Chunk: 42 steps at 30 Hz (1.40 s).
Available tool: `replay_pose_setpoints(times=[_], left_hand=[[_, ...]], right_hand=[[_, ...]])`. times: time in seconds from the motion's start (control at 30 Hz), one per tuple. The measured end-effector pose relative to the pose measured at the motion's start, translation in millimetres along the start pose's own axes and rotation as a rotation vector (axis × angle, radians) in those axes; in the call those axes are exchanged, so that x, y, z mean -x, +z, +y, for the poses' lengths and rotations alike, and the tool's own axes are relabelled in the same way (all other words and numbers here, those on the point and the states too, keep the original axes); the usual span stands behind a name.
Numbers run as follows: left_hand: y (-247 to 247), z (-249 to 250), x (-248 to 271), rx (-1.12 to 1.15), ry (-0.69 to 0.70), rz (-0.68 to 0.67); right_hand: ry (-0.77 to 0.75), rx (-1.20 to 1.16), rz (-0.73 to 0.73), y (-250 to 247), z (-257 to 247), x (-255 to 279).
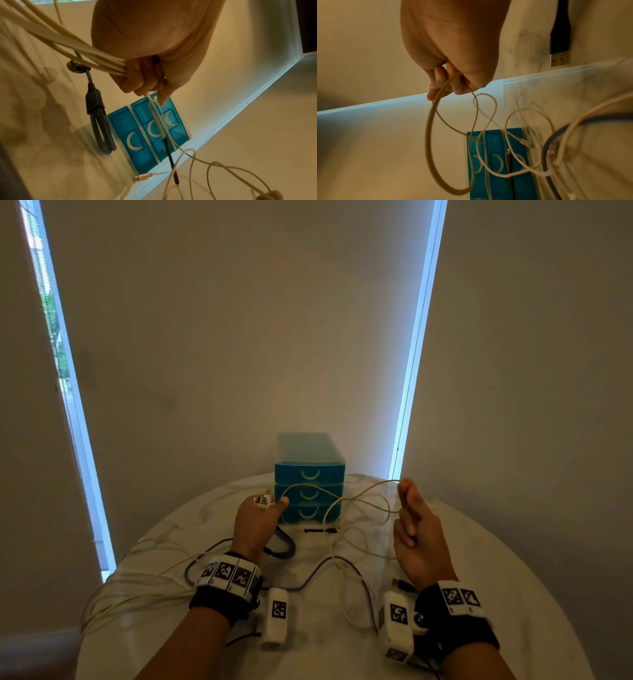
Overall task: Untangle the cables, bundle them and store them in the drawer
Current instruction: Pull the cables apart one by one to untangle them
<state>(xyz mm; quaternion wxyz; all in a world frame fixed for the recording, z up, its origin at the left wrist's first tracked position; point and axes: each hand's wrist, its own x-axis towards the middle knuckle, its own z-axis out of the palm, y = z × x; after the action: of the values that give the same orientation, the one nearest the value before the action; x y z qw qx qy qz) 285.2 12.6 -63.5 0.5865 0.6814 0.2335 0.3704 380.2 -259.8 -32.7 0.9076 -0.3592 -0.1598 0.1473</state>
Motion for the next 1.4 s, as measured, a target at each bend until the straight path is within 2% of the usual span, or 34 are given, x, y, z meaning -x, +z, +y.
replay_pose_setpoints(times=[0.13, 0.27, 0.33, 0.4, 0.53, 0.6, 0.73, 0.87, 0.97, 1.07, 1.17, 1.23, 1.3, 1.4], left_hand=[[-2, 15, 8, 0.015, 0.069, -0.064], [4, 27, 24, -0.031, 0.107, -0.334], [4, 25, 27, -0.111, 0.119, -0.419], [2, 19, 24, -0.162, 0.099, -0.41], [-5, 13, 15, -0.252, 0.069, -0.391], [-4, 10, 13, -0.302, 0.078, -0.418], [2, 20, 20, -0.288, 0.101, -0.404], [1, 22, 21, -0.352, 0.098, -0.522], [-2, 10, 10, -0.353, 0.067, -0.4], [-7, 4, 1, -0.399, -0.033, -0.245], [-12, -6, -6, -0.428, -0.131, -0.188], [-13, -10, -11, -0.477, -0.147, -0.214], [-12, -13, -18, -0.547, -0.1, -0.293], [-9, 1, -7, -0.45, 0.006, -0.277]], right_hand=[[0.02, 0.084, -0.045, 7, 4, 2], [0.09, 0.214, -0.194, 22, 6, 7], [0.12, 0.346, -0.261, 30, 6, 11], [0.116, 0.361, -0.307, 35, 3, 15], [0.048, -0.066, -0.287, 29, -12, 15], [0.008, -0.178, -0.262, 23, -17, 12], [0.019, -0.126, -0.209, 22, -6, 11], [0.007, -0.145, -0.221, 26, -3, 11], [-0.073, -0.309, -0.257, 15, -15, 6], [-0.159, -0.522, -0.275, -11, -27, -3], [-0.218, -0.602, -0.266, -28, -31, -7], [-0.214, -0.597, -0.256, -27, -30, -6], [-0.195, -0.537, -0.244, -17, -26, -4], [-0.151, -0.482, -0.282, 3, -16, 3]])
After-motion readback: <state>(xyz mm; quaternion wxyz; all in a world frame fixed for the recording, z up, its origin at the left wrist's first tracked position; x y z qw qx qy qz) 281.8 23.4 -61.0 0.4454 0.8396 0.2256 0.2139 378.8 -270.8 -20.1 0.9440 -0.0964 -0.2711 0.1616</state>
